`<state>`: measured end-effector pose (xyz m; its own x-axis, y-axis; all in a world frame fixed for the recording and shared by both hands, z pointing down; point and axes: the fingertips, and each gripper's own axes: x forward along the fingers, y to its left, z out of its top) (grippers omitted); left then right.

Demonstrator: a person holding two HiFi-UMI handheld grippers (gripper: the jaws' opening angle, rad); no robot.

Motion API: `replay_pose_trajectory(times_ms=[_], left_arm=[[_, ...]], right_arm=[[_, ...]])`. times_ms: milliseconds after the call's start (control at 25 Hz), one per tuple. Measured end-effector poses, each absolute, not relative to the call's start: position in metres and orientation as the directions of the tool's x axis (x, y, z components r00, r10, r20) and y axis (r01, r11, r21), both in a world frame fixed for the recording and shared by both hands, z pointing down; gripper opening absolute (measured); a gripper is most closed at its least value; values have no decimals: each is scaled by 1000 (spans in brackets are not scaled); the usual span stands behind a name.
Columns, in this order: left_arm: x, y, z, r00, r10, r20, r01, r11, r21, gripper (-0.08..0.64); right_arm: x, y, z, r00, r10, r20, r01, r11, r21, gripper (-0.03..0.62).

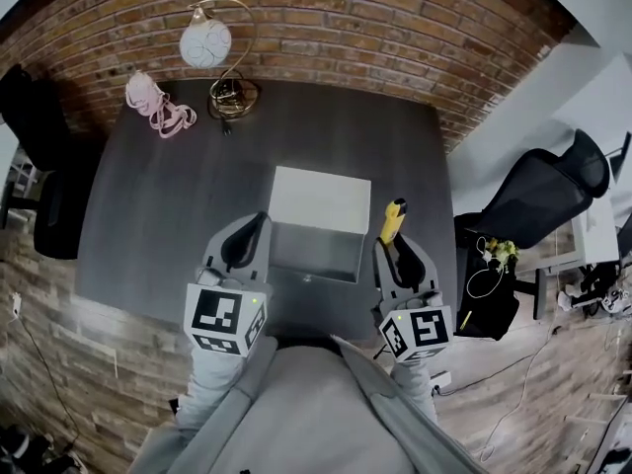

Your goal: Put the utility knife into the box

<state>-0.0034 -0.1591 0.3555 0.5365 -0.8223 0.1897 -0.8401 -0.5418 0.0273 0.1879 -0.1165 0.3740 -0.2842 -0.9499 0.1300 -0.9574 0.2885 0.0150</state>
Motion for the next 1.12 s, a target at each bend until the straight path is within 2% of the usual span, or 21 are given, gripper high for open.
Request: replay_pose_trajectory(times_ms=[720,1120], left_arm=[[-13,-193,365,531,-818,223,-843,-538,34,20],[-13,-194,378,549,-799,245,-830,-555,48,20]], right_arm=[[180,-148,374,-319,-937,141,-946,324,13,126],[156,-157,403,-389,-885,256,-901,424,93,126]])
